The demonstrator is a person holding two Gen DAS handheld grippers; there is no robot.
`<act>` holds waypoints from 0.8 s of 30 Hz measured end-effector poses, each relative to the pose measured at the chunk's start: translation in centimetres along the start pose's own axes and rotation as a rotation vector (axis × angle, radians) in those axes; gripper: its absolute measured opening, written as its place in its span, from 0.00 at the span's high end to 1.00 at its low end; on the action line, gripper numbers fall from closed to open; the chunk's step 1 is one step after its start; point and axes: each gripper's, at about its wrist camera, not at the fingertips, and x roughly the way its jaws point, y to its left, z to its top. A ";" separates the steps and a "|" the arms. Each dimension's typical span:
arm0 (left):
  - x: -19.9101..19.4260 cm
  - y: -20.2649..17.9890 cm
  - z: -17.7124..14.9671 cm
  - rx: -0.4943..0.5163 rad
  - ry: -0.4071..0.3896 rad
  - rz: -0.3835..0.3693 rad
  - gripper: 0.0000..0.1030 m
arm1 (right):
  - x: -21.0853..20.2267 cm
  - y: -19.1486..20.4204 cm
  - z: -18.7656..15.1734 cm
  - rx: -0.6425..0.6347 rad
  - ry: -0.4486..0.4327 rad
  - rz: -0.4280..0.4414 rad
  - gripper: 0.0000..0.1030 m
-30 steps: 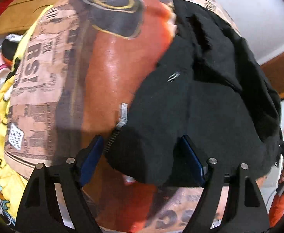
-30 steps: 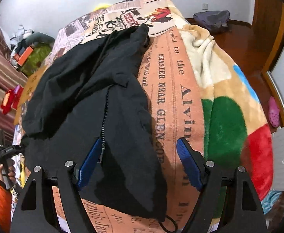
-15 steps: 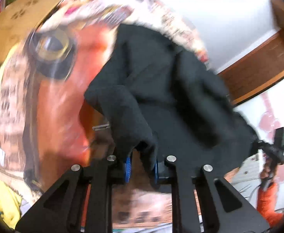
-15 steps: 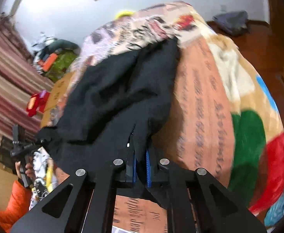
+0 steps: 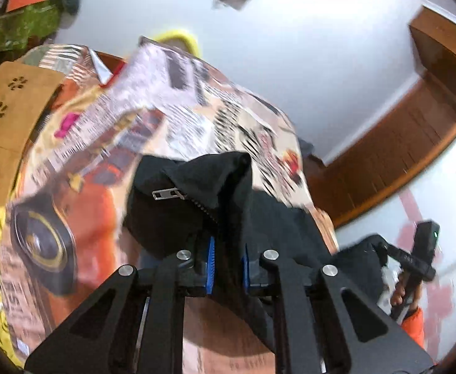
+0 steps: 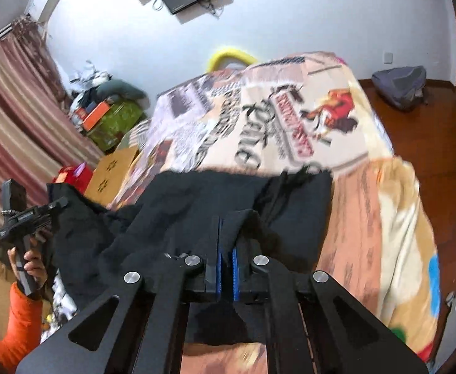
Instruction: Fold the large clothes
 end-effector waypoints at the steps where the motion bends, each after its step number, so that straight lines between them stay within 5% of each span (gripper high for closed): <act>1: 0.6 0.7 0.8 -0.026 -0.007 0.010 0.88 | 0.9 -0.7 0.9 0.013 -0.002 -0.010 0.96; 5: 5.0 4.8 4.3 -0.123 -0.008 0.039 0.88 | 4.6 -4.7 3.8 0.089 0.014 -0.037 0.96; 14: 16.4 10.0 5.9 -0.096 0.113 0.135 0.84 | 13.9 -10.9 4.7 0.206 0.099 -0.051 0.96; 20: 20.4 11.3 5.5 -0.036 0.188 0.219 0.60 | 14.6 -12.3 4.4 0.196 0.169 -0.028 0.95; 24: 19.4 11.3 5.8 -0.011 0.142 0.327 0.31 | 12.5 -12.3 4.8 0.181 0.197 -0.029 0.91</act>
